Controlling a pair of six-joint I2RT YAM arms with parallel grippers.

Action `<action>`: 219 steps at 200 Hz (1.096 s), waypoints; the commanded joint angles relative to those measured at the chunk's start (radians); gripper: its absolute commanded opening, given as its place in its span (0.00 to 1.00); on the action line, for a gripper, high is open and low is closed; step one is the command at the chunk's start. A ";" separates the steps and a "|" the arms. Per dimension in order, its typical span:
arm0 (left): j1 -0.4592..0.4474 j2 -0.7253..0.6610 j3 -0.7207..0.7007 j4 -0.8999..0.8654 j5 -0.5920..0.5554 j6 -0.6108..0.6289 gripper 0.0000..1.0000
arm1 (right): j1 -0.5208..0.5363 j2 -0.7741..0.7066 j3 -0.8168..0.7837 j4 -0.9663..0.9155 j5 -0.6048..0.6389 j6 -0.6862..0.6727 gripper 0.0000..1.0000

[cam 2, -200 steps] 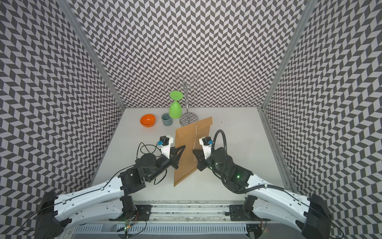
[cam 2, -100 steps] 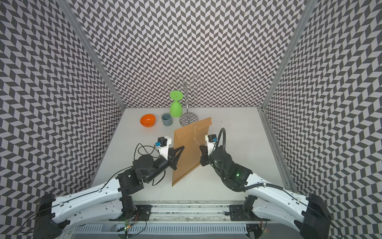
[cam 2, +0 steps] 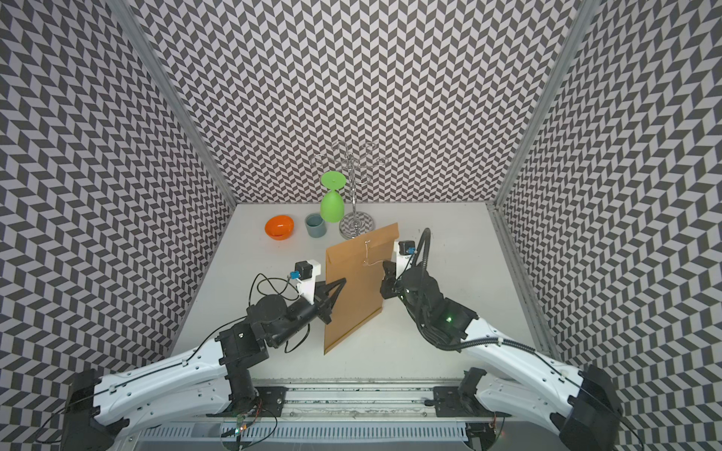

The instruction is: Open the file bag

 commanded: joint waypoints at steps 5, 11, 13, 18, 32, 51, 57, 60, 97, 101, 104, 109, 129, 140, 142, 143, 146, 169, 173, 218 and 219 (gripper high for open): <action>-0.004 -0.030 -0.019 0.028 0.015 -0.006 0.00 | -0.017 0.013 0.048 -0.003 0.054 0.003 0.00; -0.004 -0.032 -0.021 0.029 0.016 -0.005 0.00 | -0.023 0.016 0.055 -0.006 0.056 0.003 0.00; -0.004 -0.031 -0.021 0.029 0.016 -0.005 0.00 | -0.025 0.018 0.056 -0.006 0.056 0.003 0.00; -0.004 -0.029 -0.023 0.029 0.019 -0.005 0.00 | -0.029 0.019 0.062 -0.006 0.056 0.001 0.00; -0.004 -0.023 -0.021 0.029 0.026 -0.003 0.00 | -0.036 0.027 0.081 -0.007 0.056 -0.006 0.00; -0.005 -0.013 -0.020 0.029 0.038 -0.003 0.00 | -0.038 0.035 0.110 -0.014 0.065 -0.015 0.00; -0.005 -0.012 -0.020 0.029 0.039 -0.003 0.00 | -0.038 0.038 0.118 -0.015 0.071 -0.019 0.00; -0.005 -0.012 -0.020 0.029 0.041 -0.003 0.00 | -0.039 0.038 0.124 -0.015 0.072 -0.020 0.00; -0.005 -0.010 -0.026 0.034 0.046 -0.005 0.00 | -0.041 0.047 0.176 -0.012 0.060 -0.044 0.00; -0.005 -0.010 -0.027 0.034 0.046 -0.005 0.00 | -0.041 0.047 0.182 -0.013 0.055 -0.046 0.00; -0.005 -0.009 -0.027 0.034 0.046 -0.005 0.00 | -0.041 0.049 0.183 -0.013 0.053 -0.046 0.00; -0.005 -0.008 -0.028 0.034 0.046 -0.005 0.00 | -0.041 0.050 0.188 -0.011 0.048 -0.049 0.00; -0.005 -0.006 -0.031 0.037 0.046 -0.005 0.00 | -0.041 0.047 0.201 0.004 0.018 -0.062 0.00; -0.005 -0.005 -0.033 0.038 0.046 -0.007 0.00 | -0.041 0.044 0.206 0.010 -0.008 -0.069 0.00; -0.005 -0.004 -0.033 0.038 0.046 -0.008 0.00 | -0.040 0.043 0.208 0.010 -0.013 -0.071 0.00; -0.005 -0.004 -0.033 0.038 0.046 -0.007 0.00 | -0.040 0.043 0.208 0.010 -0.015 -0.071 0.00; -0.006 -0.004 -0.034 0.040 0.046 -0.008 0.00 | -0.039 0.042 0.210 0.011 -0.020 -0.070 0.00; -0.005 0.002 -0.034 0.042 0.043 -0.011 0.00 | -0.039 0.038 0.215 0.014 -0.042 -0.069 0.00; -0.005 0.002 -0.036 0.042 0.040 -0.013 0.00 | -0.039 0.038 0.215 0.016 -0.044 -0.068 0.00; -0.005 0.013 -0.037 0.042 0.028 -0.024 0.00 | -0.036 0.028 0.231 0.028 -0.077 -0.080 0.00; -0.005 0.015 -0.037 0.042 0.028 -0.024 0.00 | -0.036 0.027 0.231 0.028 -0.078 -0.081 0.00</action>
